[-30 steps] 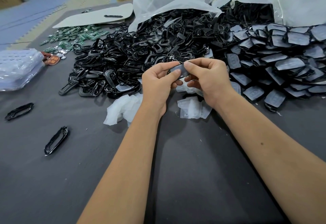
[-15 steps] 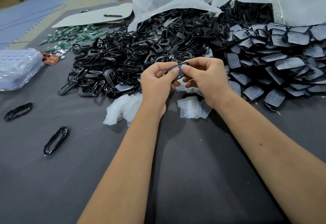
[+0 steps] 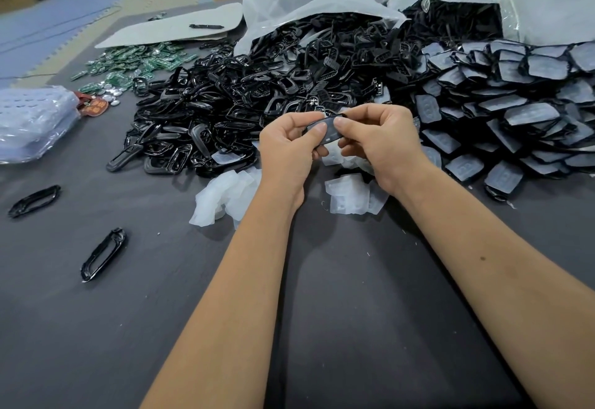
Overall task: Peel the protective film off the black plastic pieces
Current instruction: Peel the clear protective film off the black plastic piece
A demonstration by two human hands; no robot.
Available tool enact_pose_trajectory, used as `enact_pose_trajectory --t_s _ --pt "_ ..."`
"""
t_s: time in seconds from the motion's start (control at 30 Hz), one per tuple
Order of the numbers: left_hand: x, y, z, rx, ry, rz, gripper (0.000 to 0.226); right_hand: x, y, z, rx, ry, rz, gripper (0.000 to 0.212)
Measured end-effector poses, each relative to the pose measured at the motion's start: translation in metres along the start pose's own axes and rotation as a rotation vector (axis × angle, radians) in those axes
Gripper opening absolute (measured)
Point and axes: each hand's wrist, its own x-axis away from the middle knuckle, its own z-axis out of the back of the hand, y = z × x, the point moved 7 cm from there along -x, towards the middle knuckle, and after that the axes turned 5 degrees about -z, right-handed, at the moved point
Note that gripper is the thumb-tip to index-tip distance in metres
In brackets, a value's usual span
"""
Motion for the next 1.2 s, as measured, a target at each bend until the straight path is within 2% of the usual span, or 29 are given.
enact_pose_trajectory --t_s 0.13,0.3,0.6,0.8,0.87,1.0,1.07,1.2 --pt "0.001 0.002 -0.003 -0.043 -0.005 -0.039 0.014 -0.001 -0.002 0.002 0.092 0.037 0.039 0.007" --pt "0.001 0.003 0.000 -0.081 -0.001 -0.051 0.014 0.007 -0.016 0.001 0.478 0.126 0.283 0.013" --pt "-0.001 0.004 0.004 -0.061 -0.003 -0.037 0.018 0.000 -0.004 0.001 0.267 0.036 0.155 0.030" --pt "-0.001 -0.003 0.001 0.051 -0.050 0.063 0.016 0.001 -0.010 0.005 0.273 0.056 0.222 0.011" --pt "-0.002 -0.005 0.000 0.085 -0.054 0.086 0.017 0.004 -0.015 0.006 0.313 0.071 0.276 0.008" --pt "-0.001 -0.005 -0.002 0.164 -0.044 0.134 0.020 0.012 -0.027 0.002 0.545 0.116 0.453 0.011" --pt "-0.001 -0.004 0.001 0.210 0.000 0.172 0.020 0.015 -0.032 -0.003 0.587 0.065 0.520 0.004" --pt "-0.001 -0.004 0.012 0.324 0.070 0.252 0.020 0.015 -0.029 -0.012 0.696 -0.107 0.559 0.022"
